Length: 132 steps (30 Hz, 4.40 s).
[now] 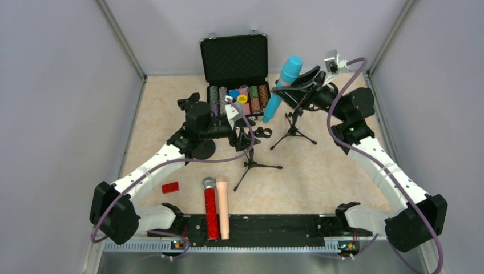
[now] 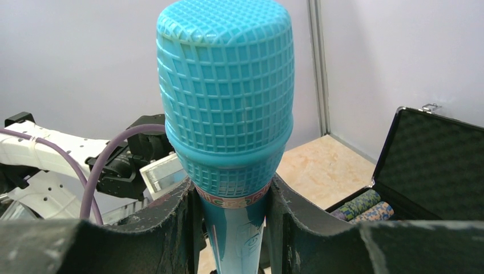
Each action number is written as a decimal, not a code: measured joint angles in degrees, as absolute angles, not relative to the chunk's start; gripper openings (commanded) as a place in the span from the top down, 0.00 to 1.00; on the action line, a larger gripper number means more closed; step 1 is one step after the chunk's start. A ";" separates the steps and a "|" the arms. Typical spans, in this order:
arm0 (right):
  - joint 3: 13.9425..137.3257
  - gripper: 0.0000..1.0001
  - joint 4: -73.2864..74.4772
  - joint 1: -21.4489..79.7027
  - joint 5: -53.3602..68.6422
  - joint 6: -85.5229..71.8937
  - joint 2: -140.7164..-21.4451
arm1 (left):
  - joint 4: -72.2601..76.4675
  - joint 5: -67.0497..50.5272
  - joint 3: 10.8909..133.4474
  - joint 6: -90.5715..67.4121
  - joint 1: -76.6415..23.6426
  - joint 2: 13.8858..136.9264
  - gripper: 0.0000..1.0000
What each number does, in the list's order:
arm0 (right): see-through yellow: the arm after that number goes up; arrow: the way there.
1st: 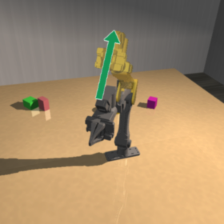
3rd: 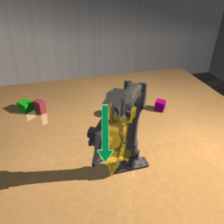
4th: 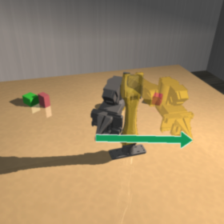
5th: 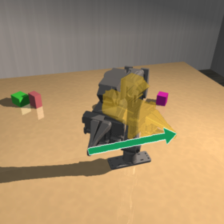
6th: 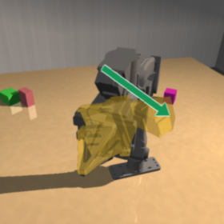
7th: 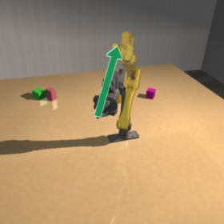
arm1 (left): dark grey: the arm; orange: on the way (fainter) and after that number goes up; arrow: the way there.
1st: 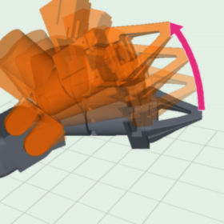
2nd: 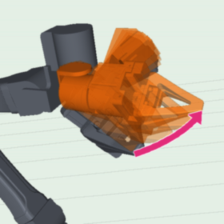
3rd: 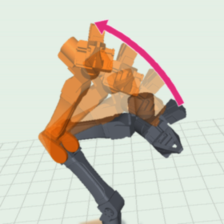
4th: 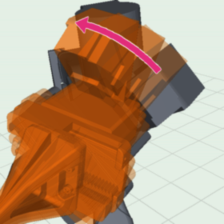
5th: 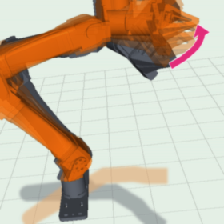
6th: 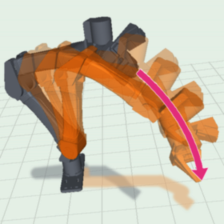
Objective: Attach the microphones to the stand
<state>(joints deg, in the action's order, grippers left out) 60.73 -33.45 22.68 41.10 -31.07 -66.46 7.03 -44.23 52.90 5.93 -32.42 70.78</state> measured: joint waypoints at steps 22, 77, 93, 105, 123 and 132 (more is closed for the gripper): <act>57.69 1.00 -34.59 23.53 43.40 -29.02 -64.03 | 7.88 -41.50 47.88 5.43 -32.47 63.94 0.03; 49.12 1.00 -37.58 24.01 44.42 -26.48 -61.91 | 7.73 -40.84 47.42 4.16 -32.47 62.61 0.09; 49.12 1.00 -35.46 28.16 41.15 -19.07 -61.95 | 10.00 -40.32 47.40 3.16 -32.47 63.48 0.19; 49.12 1.00 -35.07 28.75 40.03 -17.47 -61.95 | 12.47 -41.41 47.68 2.11 -33.52 67.90 0.53; 49.12 1.00 -34.98 29.87 38.79 -14.81 -62.17 | 13.06 -42.61 47.79 2.44 -33.80 68.03 1.00; 48.38 1.00 -36.23 31.07 37.54 -12.86 -62.43 | 13.06 -42.59 47.79 2.42 -33.80 68.03 1.00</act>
<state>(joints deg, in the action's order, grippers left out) 48.38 -36.23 31.07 37.54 -12.86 -62.43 13.06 -42.59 47.79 2.42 -33.80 68.03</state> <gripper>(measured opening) 0.378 0.460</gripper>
